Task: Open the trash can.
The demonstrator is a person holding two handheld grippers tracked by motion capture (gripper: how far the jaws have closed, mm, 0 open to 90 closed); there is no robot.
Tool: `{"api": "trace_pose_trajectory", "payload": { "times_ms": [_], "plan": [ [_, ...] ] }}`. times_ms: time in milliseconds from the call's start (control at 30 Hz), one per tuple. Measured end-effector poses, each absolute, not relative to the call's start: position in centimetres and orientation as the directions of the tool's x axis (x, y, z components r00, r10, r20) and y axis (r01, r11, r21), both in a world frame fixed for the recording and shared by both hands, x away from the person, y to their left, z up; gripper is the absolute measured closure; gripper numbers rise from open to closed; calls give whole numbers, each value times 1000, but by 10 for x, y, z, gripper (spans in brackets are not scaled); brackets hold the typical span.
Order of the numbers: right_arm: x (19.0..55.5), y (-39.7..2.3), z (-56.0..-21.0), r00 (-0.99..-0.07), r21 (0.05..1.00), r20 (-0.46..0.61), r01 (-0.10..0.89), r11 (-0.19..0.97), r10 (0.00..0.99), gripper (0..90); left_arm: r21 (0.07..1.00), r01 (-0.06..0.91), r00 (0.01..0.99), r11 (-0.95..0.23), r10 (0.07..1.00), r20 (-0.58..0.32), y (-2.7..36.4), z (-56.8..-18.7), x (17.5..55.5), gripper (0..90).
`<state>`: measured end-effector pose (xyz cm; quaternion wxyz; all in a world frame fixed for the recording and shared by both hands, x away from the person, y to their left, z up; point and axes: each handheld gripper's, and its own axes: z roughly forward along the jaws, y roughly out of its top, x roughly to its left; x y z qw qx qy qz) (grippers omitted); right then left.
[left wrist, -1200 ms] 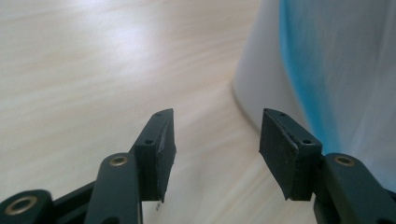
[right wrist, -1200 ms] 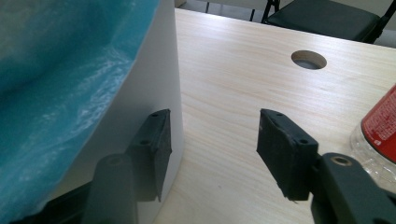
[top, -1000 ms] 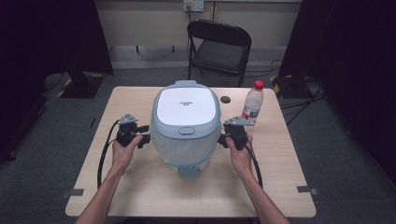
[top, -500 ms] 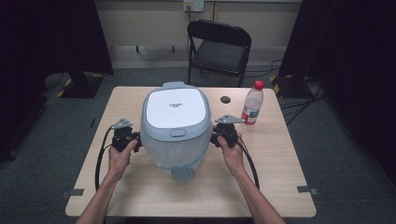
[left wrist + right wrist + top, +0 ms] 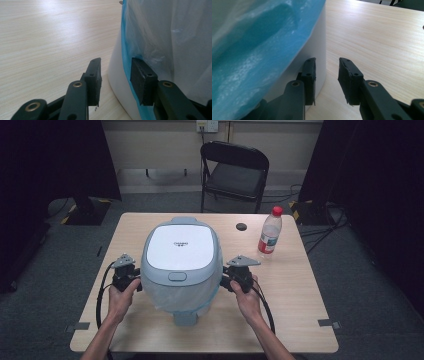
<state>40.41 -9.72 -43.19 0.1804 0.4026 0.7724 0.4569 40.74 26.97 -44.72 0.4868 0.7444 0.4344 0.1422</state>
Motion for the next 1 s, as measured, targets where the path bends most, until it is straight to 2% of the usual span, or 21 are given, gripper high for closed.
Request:
{"api": "trace_pose_trajectory", "payload": {
  "times_ms": [100,133,167,200,233,267,433,500,533,633,767,800,833,867,900,933,967,1000],
  "plan": [
    [406,-98,-432,-605,850,75,454,267,792,570,846,511,577,-152,791,-206,271,-449,409,531],
    [406,-98,-432,-605,850,75,454,267,792,570,846,511,577,-152,791,-206,271,-449,409,498],
    [407,-99,-432,-601,849,73,456,267,796,527,841,515,576,-168,794,-194,273,-450,410,498],
    [410,-104,-432,-621,850,75,449,276,780,441,834,525,575,-171,794,-199,274,-452,410,450],
    [410,-104,-432,-621,850,75,449,276,780,441,828,530,571,-183,799,-189,275,-453,410,450],
    [411,-108,-432,-632,849,90,452,273,770,399,826,531,570,-186,801,-186,276,-454,410,450],
    [410,-128,-431,-617,826,115,495,270,779,387,807,560,550,-187,813,-193,287,-464,406,417],
    [409,-130,-431,-622,828,120,493,268,773,374,797,575,539,-185,818,-199,292,-468,403,408],
    [405,-137,-427,-652,842,160,482,242,741,361,792,582,538,-184,817,-206,295,-470,401,398],
    [398,-141,-420,-656,849,136,463,253,743,355,776,596,526,-206,830,-183,303,-480,391,382],
    [391,-147,-415,-651,851,133,462,251,748,377,762,605,502,-231,853,-140,309,-487,386,370],
    [389,-149,-414,-658,855,147,460,239,738,405,754,613,496,-238,858,-132,309,-489,385,370],
    [383,-150,-409,-668,868,138,437,236,731,496,749,611,501,-258,858,-113,310,-491,383,357],
    [383,-150,-409,-668,868,138,437,236,731,496,749,611,501,-258,858,-113,310,-491,383,354],
    [377,-151,-403,-681,878,132,417,234,720,560,742,615,503,-267,857,-109,309,-494,382,348],
    [377,-151,-403,-681,878,132,417,234,720,560,737,616,504,-280,858,-95,309,-496,381,348],
    [372,-152,-395,-690,886,125,401,233,713,624,745,606,505,-280,859,-89,308,-497,380,330],
    [372,-152,-395,-690,886,125,401,233,713,624,746,604,505,-282,859,-84,308,-498,380,330]
  ]
}}
